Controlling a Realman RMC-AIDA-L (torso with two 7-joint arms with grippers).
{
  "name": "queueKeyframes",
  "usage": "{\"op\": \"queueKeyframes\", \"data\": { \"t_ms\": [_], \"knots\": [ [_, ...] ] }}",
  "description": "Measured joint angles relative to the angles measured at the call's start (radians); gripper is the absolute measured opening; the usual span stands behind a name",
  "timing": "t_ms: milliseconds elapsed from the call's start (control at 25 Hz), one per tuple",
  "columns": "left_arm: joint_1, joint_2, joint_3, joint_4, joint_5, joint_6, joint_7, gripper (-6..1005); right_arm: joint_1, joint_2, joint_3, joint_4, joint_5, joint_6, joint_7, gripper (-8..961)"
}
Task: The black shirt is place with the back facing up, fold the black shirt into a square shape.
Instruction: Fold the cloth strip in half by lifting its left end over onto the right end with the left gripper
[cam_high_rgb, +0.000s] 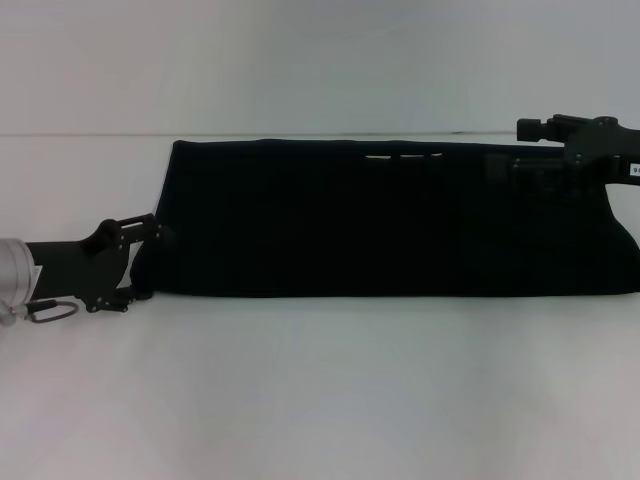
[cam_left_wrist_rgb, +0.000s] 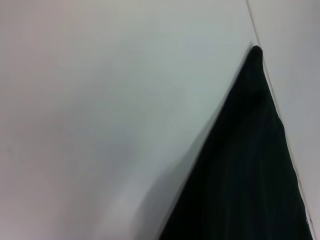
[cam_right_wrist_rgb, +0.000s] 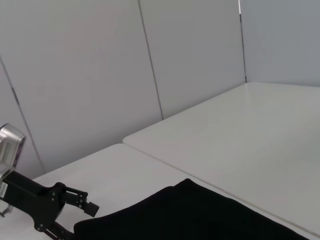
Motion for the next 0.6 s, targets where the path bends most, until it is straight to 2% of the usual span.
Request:
{"op": "queueKeyframes", "data": {
  "t_ms": [600],
  "knots": [
    [-0.009,0.000,0.000,-0.003,0.006,-0.012,0.066,902,-0.001,-0.001,0.000,0.000,0.003,-0.005,0.001,909]
  ]
}}
